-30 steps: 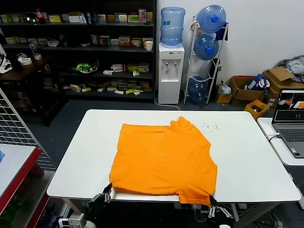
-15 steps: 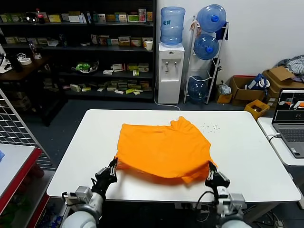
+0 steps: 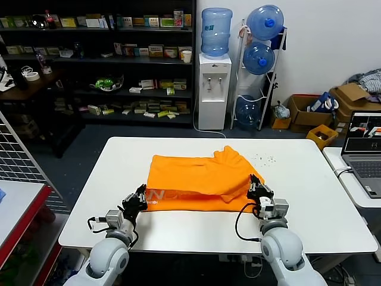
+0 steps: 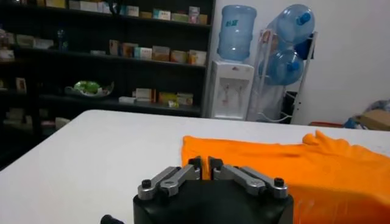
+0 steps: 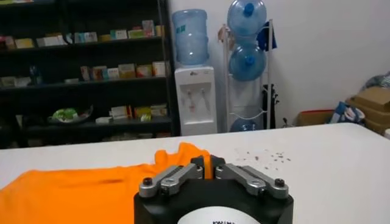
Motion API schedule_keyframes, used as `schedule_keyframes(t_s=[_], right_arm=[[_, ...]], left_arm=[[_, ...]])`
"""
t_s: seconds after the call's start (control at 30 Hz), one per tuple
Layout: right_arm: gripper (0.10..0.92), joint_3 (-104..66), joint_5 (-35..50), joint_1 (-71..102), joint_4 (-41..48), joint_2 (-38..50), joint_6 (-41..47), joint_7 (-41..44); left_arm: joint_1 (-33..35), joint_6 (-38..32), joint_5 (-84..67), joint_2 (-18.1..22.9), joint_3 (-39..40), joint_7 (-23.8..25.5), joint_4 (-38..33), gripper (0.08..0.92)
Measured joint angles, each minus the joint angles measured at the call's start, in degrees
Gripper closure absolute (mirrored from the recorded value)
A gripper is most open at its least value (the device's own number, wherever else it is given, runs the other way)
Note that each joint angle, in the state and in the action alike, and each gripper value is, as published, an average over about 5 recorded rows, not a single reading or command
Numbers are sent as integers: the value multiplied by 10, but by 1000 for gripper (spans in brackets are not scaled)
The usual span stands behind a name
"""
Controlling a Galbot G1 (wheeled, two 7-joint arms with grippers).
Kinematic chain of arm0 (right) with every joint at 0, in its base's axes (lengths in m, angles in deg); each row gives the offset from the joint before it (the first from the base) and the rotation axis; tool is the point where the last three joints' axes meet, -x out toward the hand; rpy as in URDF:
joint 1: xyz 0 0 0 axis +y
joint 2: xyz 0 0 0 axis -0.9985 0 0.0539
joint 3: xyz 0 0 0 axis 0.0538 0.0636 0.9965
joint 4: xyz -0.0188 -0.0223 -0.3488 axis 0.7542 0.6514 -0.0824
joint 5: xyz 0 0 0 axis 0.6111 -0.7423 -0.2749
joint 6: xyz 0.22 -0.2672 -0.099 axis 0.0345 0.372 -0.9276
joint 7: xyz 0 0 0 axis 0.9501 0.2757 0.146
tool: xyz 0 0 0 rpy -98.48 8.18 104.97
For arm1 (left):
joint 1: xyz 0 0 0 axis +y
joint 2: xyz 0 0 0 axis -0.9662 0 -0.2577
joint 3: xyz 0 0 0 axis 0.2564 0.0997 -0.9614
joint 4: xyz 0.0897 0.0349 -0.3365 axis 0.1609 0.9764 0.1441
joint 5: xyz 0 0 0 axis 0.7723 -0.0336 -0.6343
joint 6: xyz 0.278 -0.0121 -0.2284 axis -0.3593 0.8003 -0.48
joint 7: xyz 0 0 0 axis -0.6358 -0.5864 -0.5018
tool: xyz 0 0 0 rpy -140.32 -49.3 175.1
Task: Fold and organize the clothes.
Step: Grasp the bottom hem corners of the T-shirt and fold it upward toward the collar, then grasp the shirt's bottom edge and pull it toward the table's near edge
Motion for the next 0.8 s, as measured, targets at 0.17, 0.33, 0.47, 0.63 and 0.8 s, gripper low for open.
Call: schedule_keyframes(t_s=[0.17, 0.33, 0.47, 0.63, 0.8], right_arm=[[524, -7, -10, 20, 0, 12, -4, 14], [385, -24, -10, 56, -4, 26, -3, 23], [273, -39, 2, 76, -3, 36, 2, 28], [208, -49, 26, 86, 2, 42, 15, 31], [203, -51, 50, 87, 10, 43, 31, 33]], left_arm=[[9, 2, 2, -4, -7, -2, -5, 598], [32, 2, 5, 0, -15, -1, -11, 434], [48, 3, 0, 5, -16, 4, -7, 321], [55, 8, -10, 11, -16, 11, 6, 198], [51, 16, -21, 13, -18, 16, 21, 178]])
